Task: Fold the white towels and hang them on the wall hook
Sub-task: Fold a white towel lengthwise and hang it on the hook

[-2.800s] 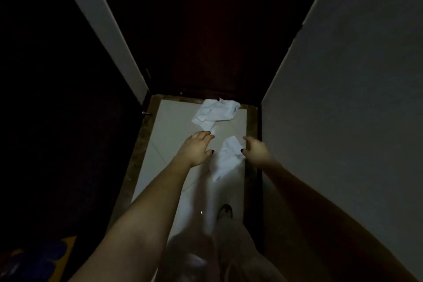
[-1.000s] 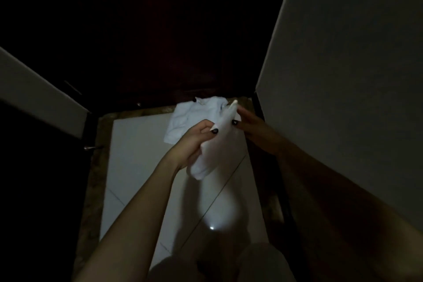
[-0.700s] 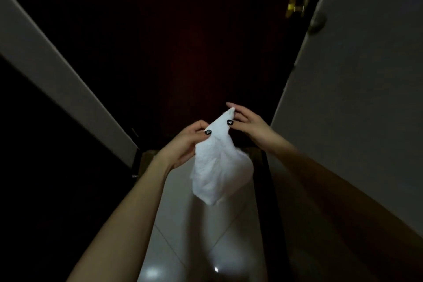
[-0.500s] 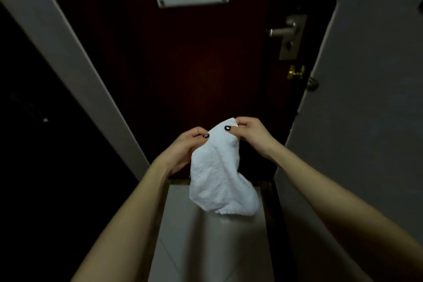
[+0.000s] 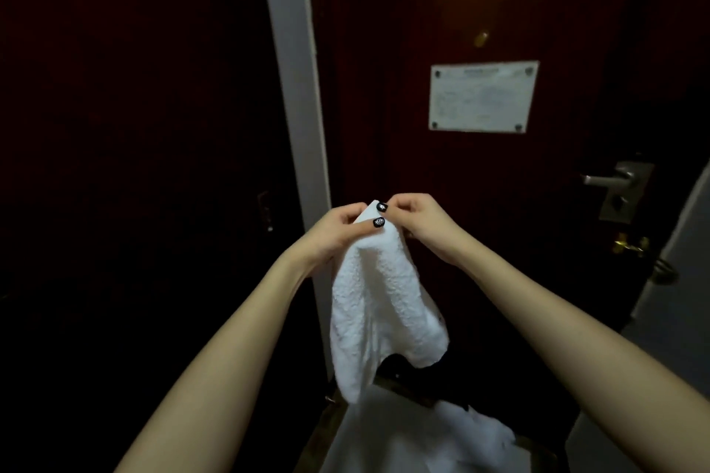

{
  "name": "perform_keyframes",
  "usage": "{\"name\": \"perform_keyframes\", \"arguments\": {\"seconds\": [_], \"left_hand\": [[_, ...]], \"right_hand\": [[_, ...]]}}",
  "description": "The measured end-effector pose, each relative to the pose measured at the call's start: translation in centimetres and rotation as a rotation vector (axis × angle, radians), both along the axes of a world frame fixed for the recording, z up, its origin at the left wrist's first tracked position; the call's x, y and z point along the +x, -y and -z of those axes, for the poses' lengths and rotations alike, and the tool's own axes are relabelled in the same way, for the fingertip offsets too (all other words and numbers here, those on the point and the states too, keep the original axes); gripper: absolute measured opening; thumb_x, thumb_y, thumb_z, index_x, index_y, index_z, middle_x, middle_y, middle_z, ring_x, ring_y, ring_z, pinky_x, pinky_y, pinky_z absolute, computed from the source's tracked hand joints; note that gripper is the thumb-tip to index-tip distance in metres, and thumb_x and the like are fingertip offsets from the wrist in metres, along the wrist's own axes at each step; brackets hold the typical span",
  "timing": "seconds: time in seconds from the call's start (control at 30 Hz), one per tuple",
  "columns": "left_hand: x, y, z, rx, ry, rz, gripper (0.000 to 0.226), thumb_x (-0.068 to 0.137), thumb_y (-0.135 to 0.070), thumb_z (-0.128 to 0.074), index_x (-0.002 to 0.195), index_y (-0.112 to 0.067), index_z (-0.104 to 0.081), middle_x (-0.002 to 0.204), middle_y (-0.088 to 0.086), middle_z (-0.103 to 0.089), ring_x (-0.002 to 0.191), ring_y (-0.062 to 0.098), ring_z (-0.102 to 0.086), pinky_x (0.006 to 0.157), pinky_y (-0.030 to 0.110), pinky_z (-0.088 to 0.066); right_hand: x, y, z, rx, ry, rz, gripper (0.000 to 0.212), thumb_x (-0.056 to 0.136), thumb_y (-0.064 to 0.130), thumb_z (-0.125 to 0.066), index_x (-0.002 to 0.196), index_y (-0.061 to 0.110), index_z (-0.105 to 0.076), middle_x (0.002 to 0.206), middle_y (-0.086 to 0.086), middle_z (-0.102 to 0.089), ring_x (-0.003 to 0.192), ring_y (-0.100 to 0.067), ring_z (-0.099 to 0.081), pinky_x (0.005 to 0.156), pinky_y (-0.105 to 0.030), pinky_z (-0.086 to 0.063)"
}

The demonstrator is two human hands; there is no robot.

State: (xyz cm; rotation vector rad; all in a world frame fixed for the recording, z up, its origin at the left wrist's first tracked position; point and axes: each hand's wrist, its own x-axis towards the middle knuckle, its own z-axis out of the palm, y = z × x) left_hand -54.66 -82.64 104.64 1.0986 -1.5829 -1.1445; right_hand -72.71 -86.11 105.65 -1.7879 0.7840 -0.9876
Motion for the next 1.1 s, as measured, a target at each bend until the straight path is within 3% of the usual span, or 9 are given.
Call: {"name": "perform_keyframes", "arguments": {"seconds": [0.13,0.2,0.27,0.47,0.63,0.73,0.93,1.03,1.1], "left_hand": [[3.0,-4.3,-2.1,-0.149,-0.046,-0.178,0.005,0.084,-0.028,-0.069,0.084,-0.023,-0.07,0.081,-0.003,-0.069,0.075,0.011,-0.065,0.067,0.022,-0.052],[4.5,-6.8,-3.1,-0.234,-0.058,-0.313,0.007,0.089,-0.024,-0.065,0.082,-0.024,-0.068,0.078,-0.005,-0.066,0.073,0.009,-0.061,0.066,0.021,-0.05],[6.0,-9.5,-3.9,-0.309,-0.063,-0.468,0.01,0.092,-0.022,-0.061,0.083,-0.021,-0.066,0.076,-0.004,-0.063,0.07,0.008,-0.057,0.063,0.02,-0.048],[10.6,-19.6,-3.9,-0.415,-0.088,-0.883,0.014,0.092,-0.033,-0.06,0.084,-0.022,-0.064,0.077,-0.007,-0.063,0.071,0.006,-0.06,0.061,0.021,-0.049],[14.3,-29.9,-1.4,-0.413,-0.109,-1.195,0.018,0.093,-0.03,-0.06,0.088,-0.013,-0.065,0.079,-0.003,-0.064,0.072,0.005,-0.06,0.061,0.019,-0.05],[16.1,-35.6,0.5,-0.369,-0.025,-1.335,0.02,0.093,-0.029,-0.06,0.088,-0.011,-0.066,0.079,-0.001,-0.064,0.072,0.009,-0.059,0.062,0.023,-0.048],[20.4,-46.0,3.4,-0.256,0.057,-1.636,0.019,0.09,-0.024,-0.063,0.071,-0.022,-0.065,0.07,-0.004,-0.061,0.066,0.008,-0.053,0.061,0.025,-0.041],[21.7,-49.5,4.2,-0.203,0.078,-1.646,0.021,0.091,-0.019,-0.062,0.07,-0.02,-0.059,0.065,-0.004,-0.056,0.061,0.009,-0.049,0.055,0.02,-0.039],[22.4,-51.4,4.5,-0.176,0.028,-1.588,0.021,0.092,-0.015,-0.06,0.072,-0.014,-0.055,0.06,-0.003,-0.052,0.052,0.009,-0.047,0.045,0.016,-0.038]], "right_hand": [[3.5,-2.0,-1.0,0.112,0.069,-0.115,0.044,0.102,0.034,-0.041,0.07,0.01,-0.058,0.066,-0.006,-0.054,0.061,-0.016,-0.052,0.059,-0.026,-0.042],[4.7,-3.2,-0.9,0.145,0.011,-0.201,0.045,0.098,0.042,-0.044,0.073,0.009,-0.061,0.07,-0.008,-0.057,0.064,-0.017,-0.054,0.064,-0.027,-0.044],[5.8,-4.5,-0.2,0.076,-0.104,-0.301,0.036,0.095,0.035,-0.056,0.07,0.008,-0.059,0.07,-0.009,-0.05,0.065,-0.018,-0.047,0.066,-0.03,-0.038],[10.1,-8.7,3.6,-0.085,-0.462,-0.423,0.02,0.084,0.023,-0.074,0.089,0.003,-0.073,0.086,-0.008,-0.074,0.077,-0.019,-0.068,0.07,-0.034,-0.053],[13.2,-13.6,6.6,-0.218,-0.373,-0.314,0.029,0.09,0.028,-0.065,0.064,0.019,-0.055,0.063,0.007,-0.055,0.058,-0.008,-0.051,0.055,-0.026,-0.035],[15.1,-16.9,6.1,-0.217,-0.35,-0.384,0.03,0.089,0.03,-0.066,0.062,0.02,-0.059,0.058,0.008,-0.055,0.052,-0.002,-0.047,0.05,-0.02,-0.031],[19.5,-23.6,4.3,-0.127,-0.289,-0.566,0.009,0.086,0.018,-0.071,0.094,0.014,-0.075,0.084,-0.005,-0.074,0.077,-0.016,-0.071,0.07,-0.028,-0.054],[22.4,-27.5,3.5,0.006,-0.196,-0.655,0.023,0.089,0.006,-0.066,0.109,0.013,-0.073,0.087,-0.002,-0.075,0.074,-0.014,-0.072,0.062,-0.023,-0.057],[24.8,-30.5,2.8,0.12,-0.145,-0.712,0.024,0.09,0.0,-0.06,0.11,0.007,-0.072,0.072,0.002,-0.068,0.063,-0.008,-0.064,0.061,-0.022,-0.056]]}}
